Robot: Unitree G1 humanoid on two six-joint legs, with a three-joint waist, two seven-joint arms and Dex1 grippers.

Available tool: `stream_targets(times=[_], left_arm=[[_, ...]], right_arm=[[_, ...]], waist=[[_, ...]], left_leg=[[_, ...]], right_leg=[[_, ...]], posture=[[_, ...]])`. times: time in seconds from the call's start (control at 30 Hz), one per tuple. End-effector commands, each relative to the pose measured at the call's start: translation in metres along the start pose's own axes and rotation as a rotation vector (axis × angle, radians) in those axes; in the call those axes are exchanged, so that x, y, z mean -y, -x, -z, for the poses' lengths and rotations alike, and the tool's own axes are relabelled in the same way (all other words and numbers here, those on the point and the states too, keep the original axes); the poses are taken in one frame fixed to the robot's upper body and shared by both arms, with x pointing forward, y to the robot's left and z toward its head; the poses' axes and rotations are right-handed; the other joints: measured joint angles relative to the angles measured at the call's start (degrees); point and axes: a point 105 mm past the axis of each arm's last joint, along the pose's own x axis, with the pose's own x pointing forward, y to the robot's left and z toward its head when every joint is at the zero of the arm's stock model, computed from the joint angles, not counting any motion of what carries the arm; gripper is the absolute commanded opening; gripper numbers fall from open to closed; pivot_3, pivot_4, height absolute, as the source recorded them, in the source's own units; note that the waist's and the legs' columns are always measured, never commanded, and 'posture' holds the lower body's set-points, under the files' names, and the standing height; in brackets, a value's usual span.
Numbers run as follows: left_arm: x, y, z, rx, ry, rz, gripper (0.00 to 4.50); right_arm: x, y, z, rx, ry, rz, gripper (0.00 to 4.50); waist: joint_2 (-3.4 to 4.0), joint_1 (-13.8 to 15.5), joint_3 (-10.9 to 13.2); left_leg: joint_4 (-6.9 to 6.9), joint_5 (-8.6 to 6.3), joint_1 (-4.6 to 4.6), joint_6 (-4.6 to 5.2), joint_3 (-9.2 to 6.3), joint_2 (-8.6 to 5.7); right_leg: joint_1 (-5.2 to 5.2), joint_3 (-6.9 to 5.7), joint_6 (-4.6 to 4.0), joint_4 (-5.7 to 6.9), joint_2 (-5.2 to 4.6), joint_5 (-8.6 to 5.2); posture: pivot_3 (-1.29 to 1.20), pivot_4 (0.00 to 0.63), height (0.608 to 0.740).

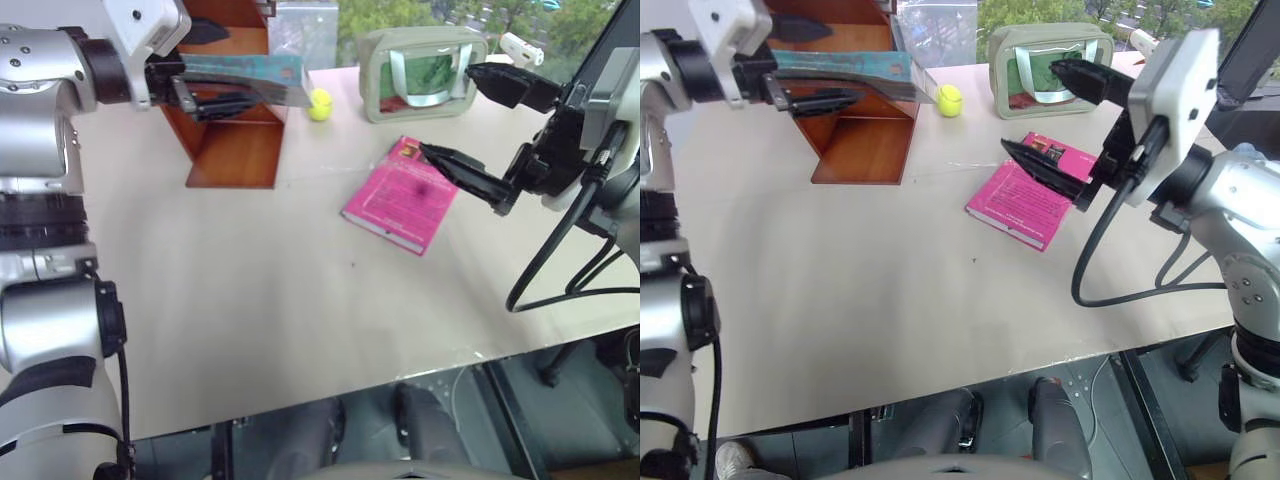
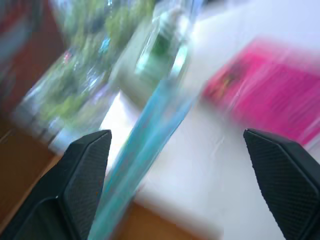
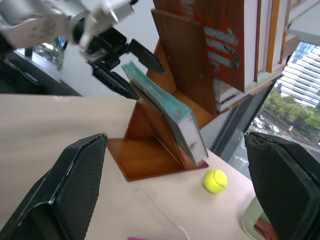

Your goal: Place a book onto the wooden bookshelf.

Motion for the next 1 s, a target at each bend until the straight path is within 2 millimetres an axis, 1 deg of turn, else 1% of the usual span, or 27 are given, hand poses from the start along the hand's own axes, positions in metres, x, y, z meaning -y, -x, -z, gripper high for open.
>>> stream_targets(times=[0.03,0.1,0.13,0.2,0.23,0.3,0.33,0.4,0.47,0.57,0.6,0.63,0.67,0.7,0.77,0.87,0.9,1.0], left_arm=[[0.046,-0.01,-0.031,0.211,0.155,0.063,4.44],[0.065,-0.02,-0.022,0.222,0.251,0.064,4.44],[0.076,-0.025,-0.013,0.211,0.299,0.065,4.44],[0.096,-0.043,0.017,0.137,0.348,0.009,4.44],[0.101,-0.049,0.026,0.119,0.376,-0.029,4.44],[0.104,-0.057,0.033,0.133,0.417,-0.093,4.44],[0.106,-0.06,0.035,0.142,0.427,-0.107,4.44],[0.11,-0.067,0.05,0.136,0.448,-0.156,4.44],[0.121,-0.068,0.067,0.118,0.479,-0.16,4.44],[0.132,-0.061,0.086,0.108,0.524,-0.153,4.44],[0.135,-0.056,0.097,0.086,0.547,-0.155,4.44],[0.138,-0.051,0.107,0.056,0.543,-0.149,4.44],[0.144,-0.045,0.111,0.061,0.574,-0.109,4.44],[0.144,-0.038,0.114,0.073,0.619,-0.099,4.44],[0.144,-0.026,0.119,0.078,0.645,-0.087,4.44],[0.143,-0.005,0.139,-0.036,0.57,-0.095,4.44],[0.142,0.001,0.145,-0.071,0.551,-0.101,4.44],[0.139,0.021,0.152,-0.12,0.518,-0.086,4.44]], right_arm=[[0.001,0.003,-0.02,0.045,0.022,0.01,4.5],[-0.001,0.004,-0.022,0.044,0.013,0.013,4.5],[-0.002,0.005,-0.024,0.045,0.011,0.017,4.5],[-0.006,0.007,-0.029,0.049,0.023,0.027,4.5],[-0.008,0.008,-0.029,0.038,0.026,0.035,4.5],[-0.01,0.012,-0.026,0.003,0.022,0.052,4.5],[-0.01,0.014,-0.02,-0.03,0.018,0.064,4.5],[-0.014,0.026,0.006,-0.164,-0.027,0.099,4.5],[-0.018,0.044,0.034,-0.307,-0.04,0.149,4.5],[-0.025,0.072,0.063,-0.446,-0.1,0.214,4.5],[-0.025,0.083,0.072,-0.488,-0.106,0.248,4.5],[-0.027,0.093,0.078,-0.519,-0.122,0.272,4.5],[-0.028,0.103,0.084,-0.546,-0.144,0.296,4.5],[-0.029,0.113,0.088,-0.57,-0.164,0.311,4.5],[-0.032,0.128,0.092,-0.61,-0.189,0.332,4.5],[-0.034,0.148,0.091,-0.662,-0.179,0.355,4.5],[-0.033,0.152,0.089,-0.679,-0.158,0.364,4.5],[-0.032,0.162,0.085,-0.706,-0.153,0.385,4.5]], waist=[[0.01,0.03,-0.01],[0.01,0.03,-0.01],[0.08,-0.02,-0.05],[0.11,-0.03,-0.07],[0.13,0.05,-0.08],[0.13,0.57,-0.08],[0.08,0.77,-0.05],[0.01,1.86,-0.11],[0.06,2.49,-0.15],[0.17,2.79,-0.18],[0.16,2.79,-0.18],[0.16,2.76,-0.18],[0.18,2.71,-0.19],[0.19,2.65,-0.2],[0.26,2.63,-0.24],[0.33,2.54,-0.28],[0.4,2.53,-0.32],[0.44,2.55,-0.35]], left_leg=[[0.0,0.0,0.03,0.0,0.01,0.02],[0.01,0.01,0.07,-0.02,0.05,0.04],[0.01,0.01,0.09,-0.03,0.06,0.04],[-0.02,0.03,0.21,-0.06,0.18,0.04],[-0.06,0.04,0.27,-0.09,0.22,0.04],[-0.07,0.08,0.3,-0.15,0.23,0.04],[-0.07,0.08,0.32,-0.15,0.24,0.04],[-0.04,0.1,0.28,-0.18,0.22,0.05],[-0.07,0.09,0.49,-0.19,0.22,0.05],[-0.29,0.06,1.0,-0.13,0.23,0.06],[-0.28,0.05,0.98,-0.11,0.23,0.06],[-0.28,0.05,0.97,-0.11,0.23,0.06],[-0.27,0.04,1.02,-0.1,0.25,0.07],[-0.28,0.04,1.02,-0.11,0.25,0.07],[-0.29,0.04,1.06,-0.11,0.24,0.11],[-0.29,0.04,1.11,-0.12,0.26,0.16],[-0.29,0.04,1.15,-0.13,0.27,0.18],[-0.27,0.0,1.22,-0.07,0.3,0.18]], right_leg=[[0.0,0.01,-0.01,0.05,0.0,0.0],[0.0,0.04,-0.01,0.1,0.01,0.0],[0.0,0.07,-0.01,0.15,0.01,0.0],[0.0,0.2,-0.02,0.25,0.01,0.0],[0.0,0.25,-0.02,0.26,0.03,0.0],[0.02,0.26,-0.04,0.31,0.03,0.01],[0.02,0.26,-0.04,0.33,0.02,0.01],[0.02,0.23,-0.16,0.35,0.03,0.09],[0.27,0.2,-0.17,0.24,0.02,0.1],[0.92,0.19,-0.17,-0.13,0.04,0.09],[0.92,0.2,-0.17,-0.14,0.03,0.1],[0.91,0.2,-0.16,-0.17,0.04,0.1],[0.95,0.21,-0.16,-0.18,0.06,0.1],[0.95,0.2,-0.16,-0.17,0.06,0.1],[0.99,0.18,-0.16,-0.16,0.09,0.09],[1.04,0.18,-0.15,-0.16,0.12,0.09],[1.07,0.18,-0.15,-0.16,0.13,0.09],[1.2,0.19,-0.13,-0.17,0.1,0.07]], posture=[[0.0,0.15,0.74],[0.0,0.15,0.74],[0.0,0.15,0.74],[0.0,0.15,0.74],[0.0,0.15,0.74],[0.0,0.15,0.74],[0.0,0.15,0.74],[0.0,0.15,0.74],[0.0,0.15,0.74],[0.0,0.15,0.74],[0.0,0.15,0.74],[0.0,0.15,0.74],[0.0,0.15,0.74],[0.0,0.15,0.74],[0.0,0.15,0.74],[0.0,0.15,0.74],[0.0,0.15,0.74],[0.0,0.15,0.74]])
